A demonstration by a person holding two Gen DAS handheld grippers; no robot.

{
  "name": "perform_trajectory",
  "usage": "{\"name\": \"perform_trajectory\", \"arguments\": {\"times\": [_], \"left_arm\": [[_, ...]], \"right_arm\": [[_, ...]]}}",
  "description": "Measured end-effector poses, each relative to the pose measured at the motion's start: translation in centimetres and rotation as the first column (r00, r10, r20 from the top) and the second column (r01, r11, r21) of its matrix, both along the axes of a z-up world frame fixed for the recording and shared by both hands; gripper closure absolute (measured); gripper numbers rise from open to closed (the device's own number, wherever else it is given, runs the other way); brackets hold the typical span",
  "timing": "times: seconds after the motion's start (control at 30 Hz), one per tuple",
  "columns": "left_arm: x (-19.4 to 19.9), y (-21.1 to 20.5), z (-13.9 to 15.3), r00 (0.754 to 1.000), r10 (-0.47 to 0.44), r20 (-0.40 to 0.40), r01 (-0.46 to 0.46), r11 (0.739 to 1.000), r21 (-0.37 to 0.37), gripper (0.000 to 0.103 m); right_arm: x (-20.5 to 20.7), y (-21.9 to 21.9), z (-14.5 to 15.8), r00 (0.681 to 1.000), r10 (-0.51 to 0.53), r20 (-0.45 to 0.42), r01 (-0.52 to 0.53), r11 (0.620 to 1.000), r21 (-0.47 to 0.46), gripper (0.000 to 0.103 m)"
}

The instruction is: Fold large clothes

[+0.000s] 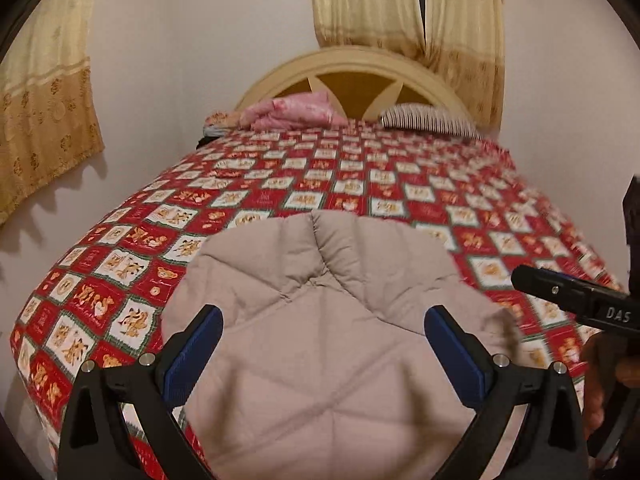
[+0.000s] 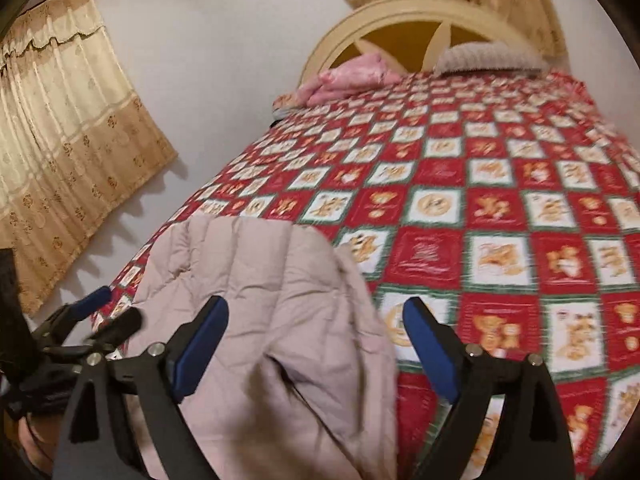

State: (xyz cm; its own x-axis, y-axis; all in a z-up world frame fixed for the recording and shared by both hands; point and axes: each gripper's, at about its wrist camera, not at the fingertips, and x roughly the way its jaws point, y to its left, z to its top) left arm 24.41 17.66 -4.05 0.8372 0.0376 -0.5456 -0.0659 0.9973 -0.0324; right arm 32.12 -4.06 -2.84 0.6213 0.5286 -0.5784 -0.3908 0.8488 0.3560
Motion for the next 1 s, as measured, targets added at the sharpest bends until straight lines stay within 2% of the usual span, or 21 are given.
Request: {"name": "perform_trajectory", "arguments": {"times": [0.17,0.43,1.0], "left_arm": [[-2.3,-0.3,0.7,1.0,-0.006,0.017,0.007,1.0,-0.005,0.002],[-5.0,-0.5,1.4,0.999,-0.008,0.049,0.009,1.0,-0.019,0.002],[-7.6,-1.5,2.4,0.996,-0.032,0.084,0.035,0.999,-0.027,0.002]], "right_arm": [[-2.0,-0.5,1.1,0.999,-0.018,0.029,0.018,1.0,0.006,0.008],[-5.6,0.1,2.2,0.995,0.013,0.096,-0.011,1.0,-0.017,0.004],[-8.5,-0.4,4.1,0.988,-0.008,0.156,0.009,1.0,0.0,0.001]]}}
